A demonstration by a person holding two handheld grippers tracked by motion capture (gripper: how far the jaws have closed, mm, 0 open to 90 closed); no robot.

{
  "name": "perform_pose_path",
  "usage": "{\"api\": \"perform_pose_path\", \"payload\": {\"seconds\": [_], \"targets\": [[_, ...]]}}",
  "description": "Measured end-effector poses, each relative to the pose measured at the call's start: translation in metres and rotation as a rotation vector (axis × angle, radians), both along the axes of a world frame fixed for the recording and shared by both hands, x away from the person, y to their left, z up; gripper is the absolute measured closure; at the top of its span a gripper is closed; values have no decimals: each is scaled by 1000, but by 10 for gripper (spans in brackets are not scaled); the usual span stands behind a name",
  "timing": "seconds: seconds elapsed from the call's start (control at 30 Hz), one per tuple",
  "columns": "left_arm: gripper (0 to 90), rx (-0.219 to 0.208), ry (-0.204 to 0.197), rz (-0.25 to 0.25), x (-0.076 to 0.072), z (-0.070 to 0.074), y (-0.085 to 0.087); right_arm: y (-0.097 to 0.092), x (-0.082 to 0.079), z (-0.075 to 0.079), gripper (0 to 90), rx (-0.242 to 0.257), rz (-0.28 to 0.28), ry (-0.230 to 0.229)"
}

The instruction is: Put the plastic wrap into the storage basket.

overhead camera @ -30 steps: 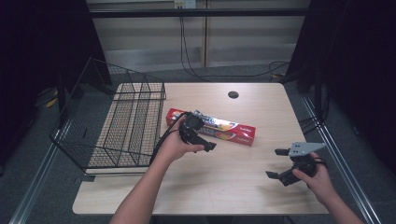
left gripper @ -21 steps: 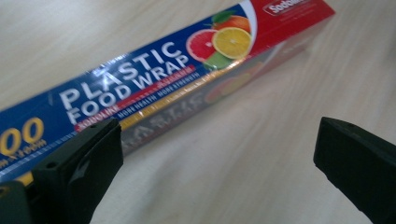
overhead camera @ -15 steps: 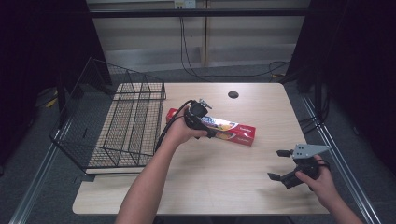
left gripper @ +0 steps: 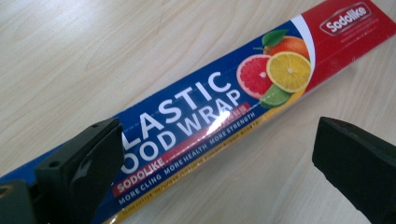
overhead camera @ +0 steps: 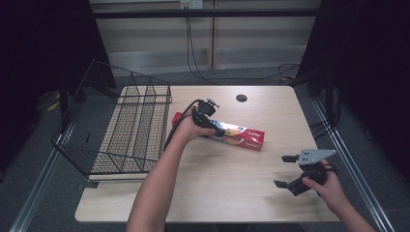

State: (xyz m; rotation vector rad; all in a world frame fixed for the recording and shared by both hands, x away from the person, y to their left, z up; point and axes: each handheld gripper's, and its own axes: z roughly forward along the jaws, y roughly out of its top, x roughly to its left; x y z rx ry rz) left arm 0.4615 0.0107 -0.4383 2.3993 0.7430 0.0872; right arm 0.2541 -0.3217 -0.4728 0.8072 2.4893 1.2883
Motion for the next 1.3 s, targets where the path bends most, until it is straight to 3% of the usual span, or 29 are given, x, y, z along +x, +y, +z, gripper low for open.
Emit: {"api": "perform_pose_path", "payload": {"seconds": [0.23, 0.77, 0.87, 1.07, 1.17, 1.3], "targets": [[22, 10, 6, 5, 5, -5, 0, -4, -2, 1, 36, 13, -9, -3], [1, 39, -54, -26, 13, -11, -6, -3, -3, 1, 36, 11, 9, -2], [1, 39, -44, -18, 15, -11, -6, -4, -3, 1, 36, 12, 10, -2], [1, 6, -48, -13, 18, -14, -6, -6, -6, 1, 36, 19, 10, 3], [0, 20, -48, -9, 20, -16, -6, -7, -7, 2, 36, 21, 8, 4], [0, 5, -42, -6, 23, -17, -6, -7, -8, 2, 36, 20, 9, 5]]}}
